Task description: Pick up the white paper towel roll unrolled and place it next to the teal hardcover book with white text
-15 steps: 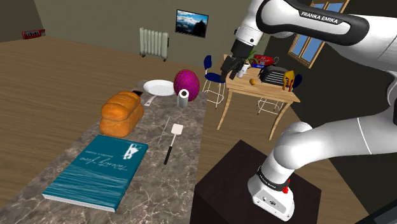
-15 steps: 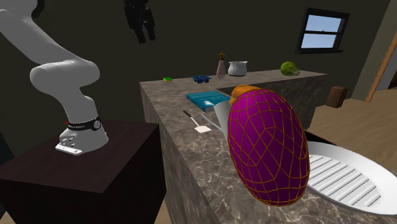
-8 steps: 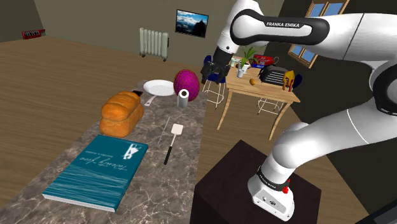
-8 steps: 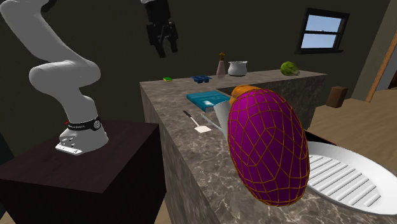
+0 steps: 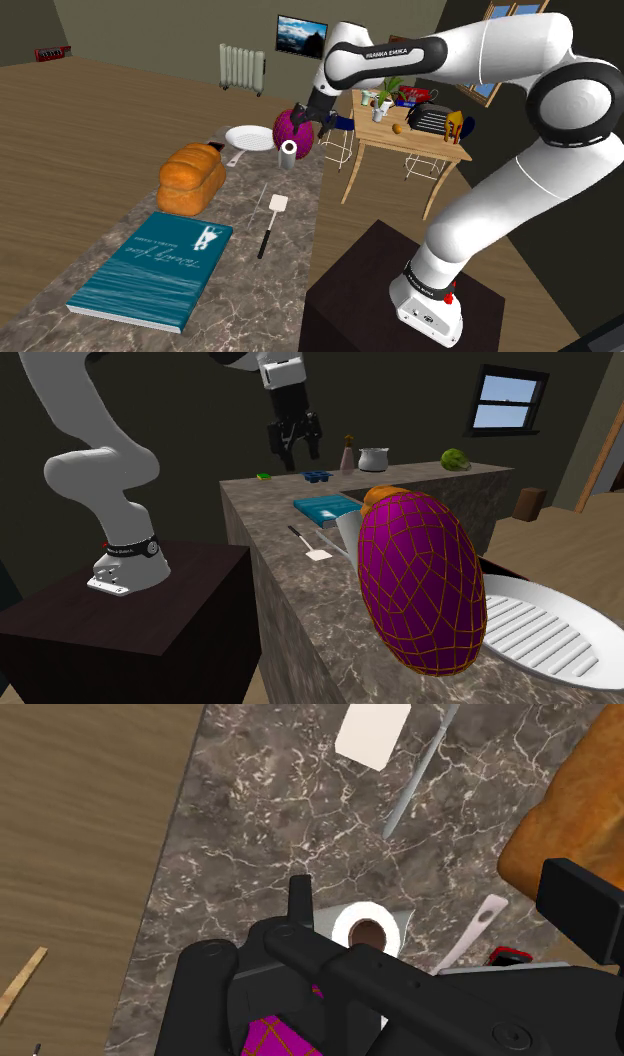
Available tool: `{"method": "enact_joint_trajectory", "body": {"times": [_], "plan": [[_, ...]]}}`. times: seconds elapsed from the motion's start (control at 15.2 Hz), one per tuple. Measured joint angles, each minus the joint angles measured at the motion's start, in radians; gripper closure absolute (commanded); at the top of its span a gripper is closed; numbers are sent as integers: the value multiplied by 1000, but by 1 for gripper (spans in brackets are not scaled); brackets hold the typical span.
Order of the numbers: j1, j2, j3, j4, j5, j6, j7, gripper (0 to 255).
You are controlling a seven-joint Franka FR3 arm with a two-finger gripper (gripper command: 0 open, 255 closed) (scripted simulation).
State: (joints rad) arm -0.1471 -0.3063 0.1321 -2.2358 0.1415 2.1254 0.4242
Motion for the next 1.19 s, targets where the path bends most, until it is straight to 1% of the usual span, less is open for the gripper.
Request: {"method": "enact_joint_trajectory", "body": {"times": [0.2,0.53,0.73,0.92,1.19], "plan": [[-23,92,15,35,-19,64,105,0],[-56,265,19,118,-65,162,277,0],[-64,365,12,193,-96,191,379,0],[-64,409,8,204,-107,224,408,0],[-62,447,7,197,-114,269,414,0]]}}
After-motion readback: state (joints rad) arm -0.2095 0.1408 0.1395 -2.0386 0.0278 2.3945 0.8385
